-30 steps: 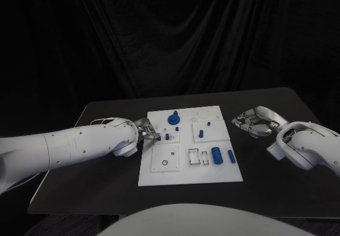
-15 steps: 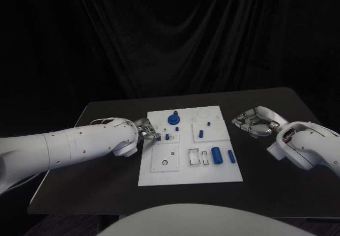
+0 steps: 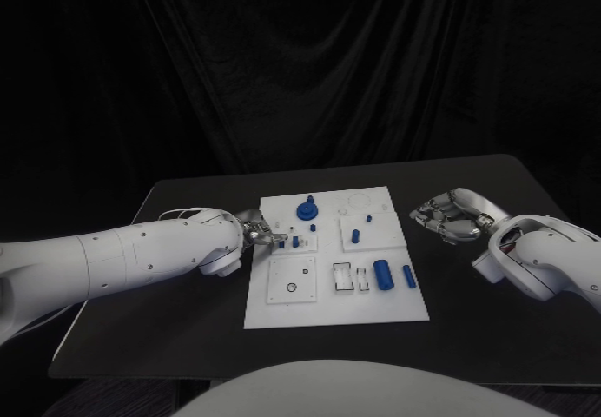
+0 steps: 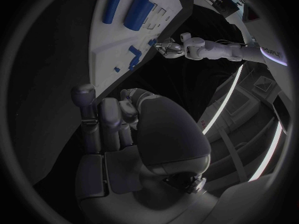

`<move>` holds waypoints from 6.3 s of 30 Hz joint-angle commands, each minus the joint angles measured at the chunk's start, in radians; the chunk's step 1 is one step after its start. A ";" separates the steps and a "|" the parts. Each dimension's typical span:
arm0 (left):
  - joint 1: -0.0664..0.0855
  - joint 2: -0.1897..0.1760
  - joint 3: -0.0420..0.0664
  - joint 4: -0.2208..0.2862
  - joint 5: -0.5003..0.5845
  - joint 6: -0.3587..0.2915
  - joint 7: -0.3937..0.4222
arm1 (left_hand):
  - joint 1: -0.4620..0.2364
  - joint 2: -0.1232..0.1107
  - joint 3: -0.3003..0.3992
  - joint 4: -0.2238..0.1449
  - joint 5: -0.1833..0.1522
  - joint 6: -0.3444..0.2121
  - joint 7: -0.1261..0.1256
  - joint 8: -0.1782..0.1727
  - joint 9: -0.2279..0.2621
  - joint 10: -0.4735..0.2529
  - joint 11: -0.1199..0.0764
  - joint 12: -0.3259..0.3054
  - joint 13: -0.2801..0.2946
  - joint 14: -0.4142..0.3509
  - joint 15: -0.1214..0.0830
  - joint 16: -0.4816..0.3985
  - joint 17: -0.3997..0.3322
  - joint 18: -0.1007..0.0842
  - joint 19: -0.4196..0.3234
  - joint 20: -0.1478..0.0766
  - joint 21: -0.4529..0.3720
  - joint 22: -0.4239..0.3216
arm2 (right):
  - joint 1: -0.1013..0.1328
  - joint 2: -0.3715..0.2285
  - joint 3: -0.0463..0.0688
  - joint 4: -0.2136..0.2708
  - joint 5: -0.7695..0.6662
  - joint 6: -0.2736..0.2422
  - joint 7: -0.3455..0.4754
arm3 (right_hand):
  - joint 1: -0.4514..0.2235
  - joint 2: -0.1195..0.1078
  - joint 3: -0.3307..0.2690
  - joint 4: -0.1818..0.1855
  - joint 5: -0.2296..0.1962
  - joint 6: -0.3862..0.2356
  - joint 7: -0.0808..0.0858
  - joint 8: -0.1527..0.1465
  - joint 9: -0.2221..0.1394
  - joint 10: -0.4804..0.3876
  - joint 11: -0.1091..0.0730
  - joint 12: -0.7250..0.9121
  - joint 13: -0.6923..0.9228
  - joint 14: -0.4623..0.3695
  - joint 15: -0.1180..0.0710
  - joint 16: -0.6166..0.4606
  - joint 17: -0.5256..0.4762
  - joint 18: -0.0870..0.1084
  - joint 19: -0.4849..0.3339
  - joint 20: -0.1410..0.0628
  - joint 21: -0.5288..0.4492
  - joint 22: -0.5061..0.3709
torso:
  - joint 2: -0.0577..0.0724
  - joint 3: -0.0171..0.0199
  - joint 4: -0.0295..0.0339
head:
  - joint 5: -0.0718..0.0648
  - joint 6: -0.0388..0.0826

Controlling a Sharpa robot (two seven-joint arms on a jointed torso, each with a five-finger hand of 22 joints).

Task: Assemble the parts on the task board

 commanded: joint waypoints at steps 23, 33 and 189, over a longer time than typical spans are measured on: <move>-0.005 0.000 0.001 -0.006 0.006 -0.055 0.074 | -0.186 0.119 -0.199 0.005 -0.033 0.020 0.009 0.004 -0.032 0.106 0.009 0.000 0.263 0.104 0.007 0.006 0.263 0.011 0.007 0.008 0.003 0.188 | -0.003 -0.001 0.001 0.002 0.000 0.013 -0.020 | 0.005 -0.001 -0.002 -0.005 0.004 0.003 0.005 0.006 0.001 -0.005 0.002 -0.004 -0.001 -0.004 -0.002 0.004 0.001 0.009 -0.006 -0.001 -0.008 0.085 | 0.000 0.0000 -0.0003 | 0.004 0.000; -0.005 -0.021 0.001 0.014 0.006 -0.275 0.351 | 0.102 0.099 -0.219 -0.016 0.148 -0.032 0.013 0.027 -0.026 -0.041 0.014 -0.124 0.183 0.081 0.012 -0.009 0.234 0.043 -0.096 0.012 -0.149 0.142 | -0.003 -0.004 0.001 0.002 0.000 -0.003 -0.005 | 0.004 -0.002 -0.002 -0.005 0.004 0.004 0.004 0.007 0.002 -0.006 0.002 -0.005 -0.001 -0.004 -0.002 0.004 0.001 0.009 -0.006 0.000 -0.008 0.085 | 0.000 0.0000 -0.0002 | 0.006 0.000; 0.002 0.073 0.002 -0.218 -0.619 -0.247 0.561 | 0.462 -0.048 0.146 -0.187 -0.008 0.089 -0.015 -0.033 -0.768 -0.437 -0.002 -1.242 -1.100 -0.083 -0.025 -0.240 -0.268 0.048 -0.037 -0.021 -0.257 0.141 | -0.011 0.007 0.001 -0.008 0.000 0.031 -0.021 | -0.002 0.000 0.002 -0.008 0.006 0.010 0.002 0.012 0.004 -0.006 0.000 -0.004 -0.002 -0.004 -0.004 0.004 -0.001 0.010 -0.005 -0.001 -0.011 0.085 | -0.001 0.0002 0.0011 | -0.004 0.000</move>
